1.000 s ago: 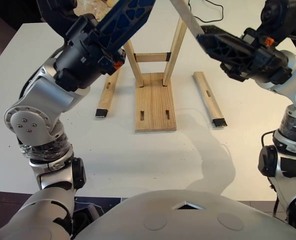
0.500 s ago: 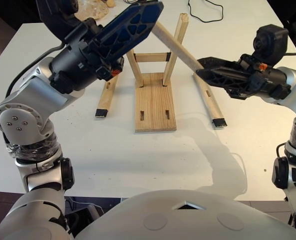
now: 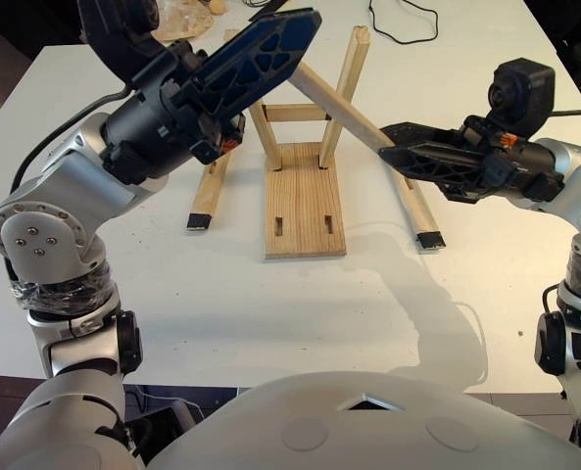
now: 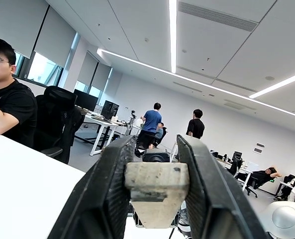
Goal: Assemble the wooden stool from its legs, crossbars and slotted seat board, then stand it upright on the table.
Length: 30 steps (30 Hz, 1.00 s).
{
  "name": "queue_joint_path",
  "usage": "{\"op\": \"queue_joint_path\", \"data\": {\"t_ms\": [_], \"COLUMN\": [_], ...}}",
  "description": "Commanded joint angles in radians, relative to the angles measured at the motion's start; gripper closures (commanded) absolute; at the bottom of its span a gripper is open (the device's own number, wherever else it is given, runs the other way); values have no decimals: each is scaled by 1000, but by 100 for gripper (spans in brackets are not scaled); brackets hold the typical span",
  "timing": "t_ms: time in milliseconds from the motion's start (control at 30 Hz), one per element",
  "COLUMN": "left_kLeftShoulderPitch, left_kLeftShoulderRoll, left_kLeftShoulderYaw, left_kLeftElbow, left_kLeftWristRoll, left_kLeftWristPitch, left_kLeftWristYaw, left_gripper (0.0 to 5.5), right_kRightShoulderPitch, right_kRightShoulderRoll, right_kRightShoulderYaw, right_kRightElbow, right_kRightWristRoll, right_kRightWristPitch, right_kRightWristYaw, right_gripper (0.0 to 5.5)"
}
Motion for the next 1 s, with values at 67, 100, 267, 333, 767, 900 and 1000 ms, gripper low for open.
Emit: {"op": "queue_joint_path", "data": {"t_ms": [67,100,267,333,767,900,1000], "left_kLeftShoulderPitch": [9,10,38,74,280,290,329], "left_kLeftShoulderRoll": [11,11,48,84,382,333,288], "left_kLeftShoulderYaw": [-16,-15,4,46,81,30,12], "left_kLeftElbow": [-12,-9,13,38,555,618,572], "left_kLeftWristRoll": [15,26,167,239,1051,1119,1115], "left_kLeftWristPitch": [11,8,-10,-23,-334,-365,-346], "left_kLeftWristYaw": [-31,-34,-81,-112,-385,-440,-467], "left_gripper": [418,418,418,418,418,418,418], "right_kRightShoulderPitch": [2,4,19,26,21,-4,-18], "right_kRightShoulderRoll": [21,23,15,4,158,206,225], "right_kRightShoulderYaw": [8,12,47,68,142,149,157], "right_kRightElbow": [-3,-1,3,29,422,510,534], "right_kRightWristRoll": [-77,-90,-200,-268,-808,-909,-934], "right_kRightWristPitch": [-73,-83,-141,-173,-527,-636,-655], "right_kRightWristYaw": [-26,-20,-12,-2,-341,-416,-413], "right_gripper": [384,374,317,316,316,316,316]}}
